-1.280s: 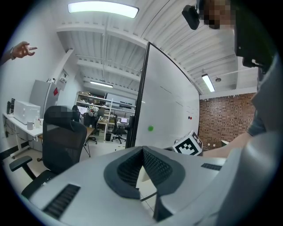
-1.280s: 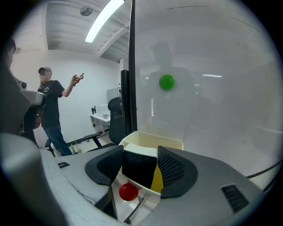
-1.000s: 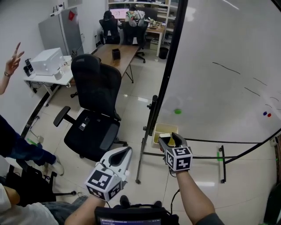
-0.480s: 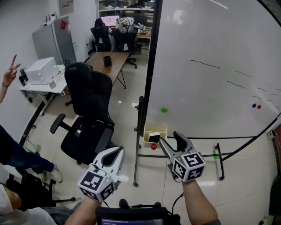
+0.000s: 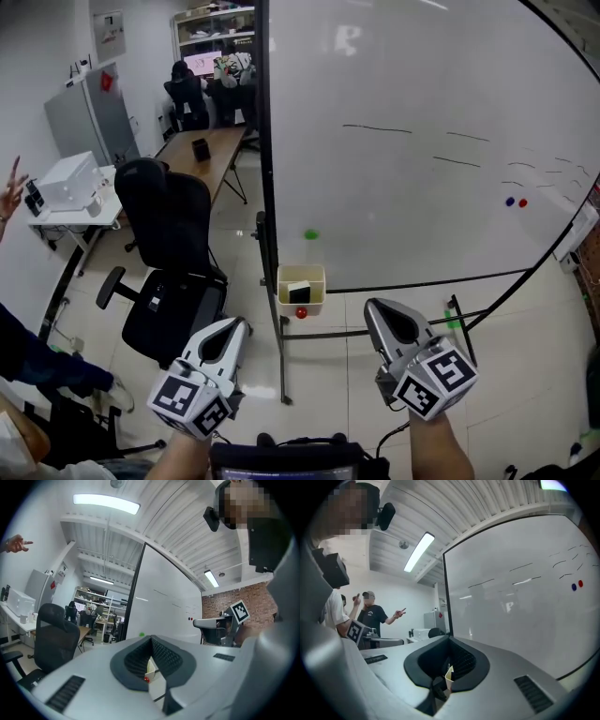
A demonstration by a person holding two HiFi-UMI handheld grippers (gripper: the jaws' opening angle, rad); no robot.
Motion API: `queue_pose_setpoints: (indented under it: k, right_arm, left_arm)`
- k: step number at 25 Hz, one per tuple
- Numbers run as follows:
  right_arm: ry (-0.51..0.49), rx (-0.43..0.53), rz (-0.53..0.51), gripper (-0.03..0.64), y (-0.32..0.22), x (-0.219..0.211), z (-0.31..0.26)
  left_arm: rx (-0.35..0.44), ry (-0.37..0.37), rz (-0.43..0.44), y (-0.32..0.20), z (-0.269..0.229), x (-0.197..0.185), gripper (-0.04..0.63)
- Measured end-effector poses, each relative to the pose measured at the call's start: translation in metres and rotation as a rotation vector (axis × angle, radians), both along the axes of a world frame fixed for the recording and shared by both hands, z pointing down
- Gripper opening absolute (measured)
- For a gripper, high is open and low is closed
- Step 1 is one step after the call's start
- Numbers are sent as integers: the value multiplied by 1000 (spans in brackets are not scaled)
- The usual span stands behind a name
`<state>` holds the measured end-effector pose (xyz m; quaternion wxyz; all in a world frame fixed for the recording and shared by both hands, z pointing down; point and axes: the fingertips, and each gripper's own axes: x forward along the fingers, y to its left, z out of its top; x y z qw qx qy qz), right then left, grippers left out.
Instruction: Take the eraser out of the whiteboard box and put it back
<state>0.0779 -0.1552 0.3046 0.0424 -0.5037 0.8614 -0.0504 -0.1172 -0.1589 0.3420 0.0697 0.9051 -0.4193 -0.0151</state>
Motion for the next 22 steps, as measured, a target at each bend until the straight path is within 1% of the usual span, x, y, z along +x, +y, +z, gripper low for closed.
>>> queue_pose_setpoints:
  k: [3, 6, 11, 14, 18, 21, 22]
  right_arm:
    - [3, 2, -8, 18, 9, 9, -1]
    - [12, 13, 0, 18, 17, 18, -3]
    - [22, 39, -15, 18, 31, 35, -12]
    - [18, 47, -33, 18, 40, 49, -17]
    - [0, 67, -97, 18, 54, 63, -20]
    - [-6, 39, -119, 18, 61, 77, -12]
    - [-13, 32, -118, 18, 64, 81, -11]
  left_arm:
    - [20, -2, 17, 8, -7, 16, 35]
    - [18, 6, 17, 13, -10, 28, 37]
    - [21, -3, 17, 25, -16, 48, 35]
    - [25, -10, -1, 33, -20, 62, 35]
    - [45, -55, -45, 47, -22, 86, 37]
    - [35, -30, -63, 57, -21, 103, 35]
    - [28, -32, -67, 60, -19, 107, 35]
